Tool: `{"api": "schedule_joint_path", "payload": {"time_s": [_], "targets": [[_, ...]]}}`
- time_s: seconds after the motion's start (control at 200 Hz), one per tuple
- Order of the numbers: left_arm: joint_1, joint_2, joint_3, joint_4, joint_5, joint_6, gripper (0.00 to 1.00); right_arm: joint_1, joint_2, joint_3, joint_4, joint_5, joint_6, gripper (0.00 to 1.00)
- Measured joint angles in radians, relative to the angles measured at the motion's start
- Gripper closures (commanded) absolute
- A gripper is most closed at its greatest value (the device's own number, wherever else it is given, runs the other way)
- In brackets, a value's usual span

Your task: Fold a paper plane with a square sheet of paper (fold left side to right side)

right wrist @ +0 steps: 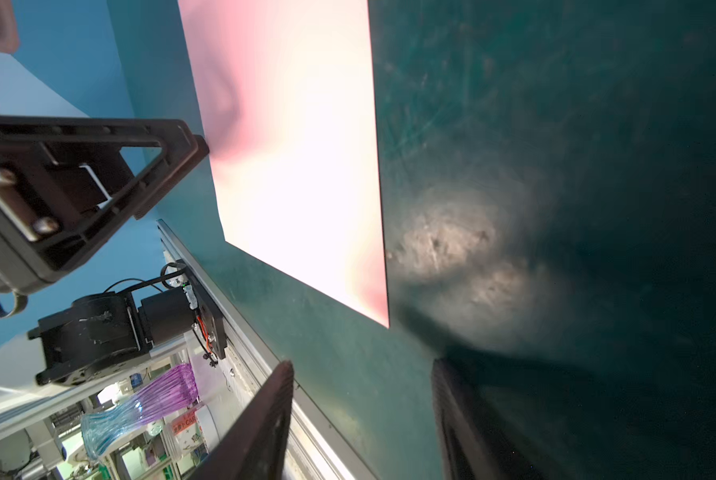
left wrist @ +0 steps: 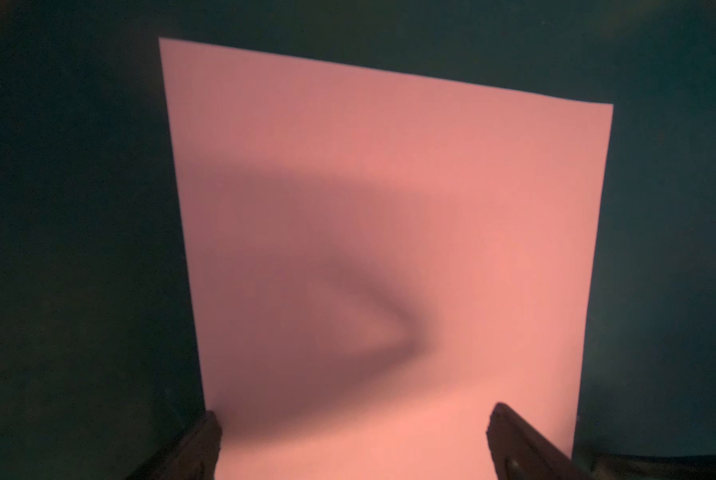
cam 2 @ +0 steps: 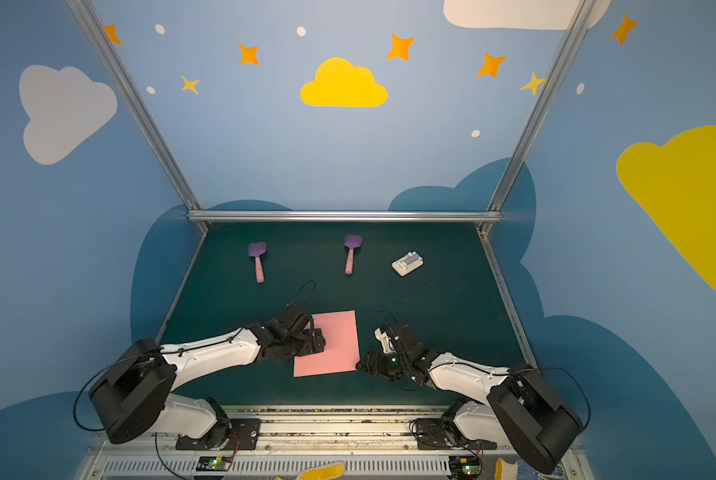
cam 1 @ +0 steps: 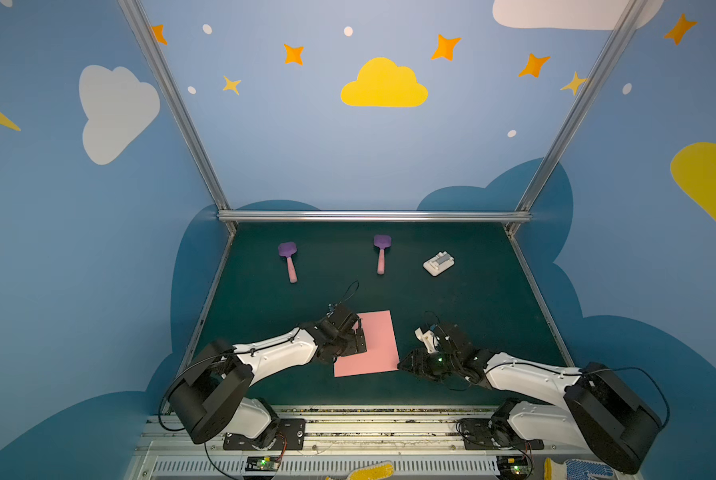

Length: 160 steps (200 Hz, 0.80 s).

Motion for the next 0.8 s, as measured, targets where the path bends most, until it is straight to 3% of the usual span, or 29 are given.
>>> {"api": "schedule_joint_path", "payload": {"time_s": [0.531,0.801], "targets": [[-0.002,0.013,0.010,-0.013,-0.002,0.000,0.00,0.053,0.264,0.095,0.264,-0.013,0.106,0.44],[-0.003,0.016,0.013,-0.016,-0.002,0.000,0.00,-0.020,0.325,0.134,0.313,-0.042,0.071,0.44]]}}
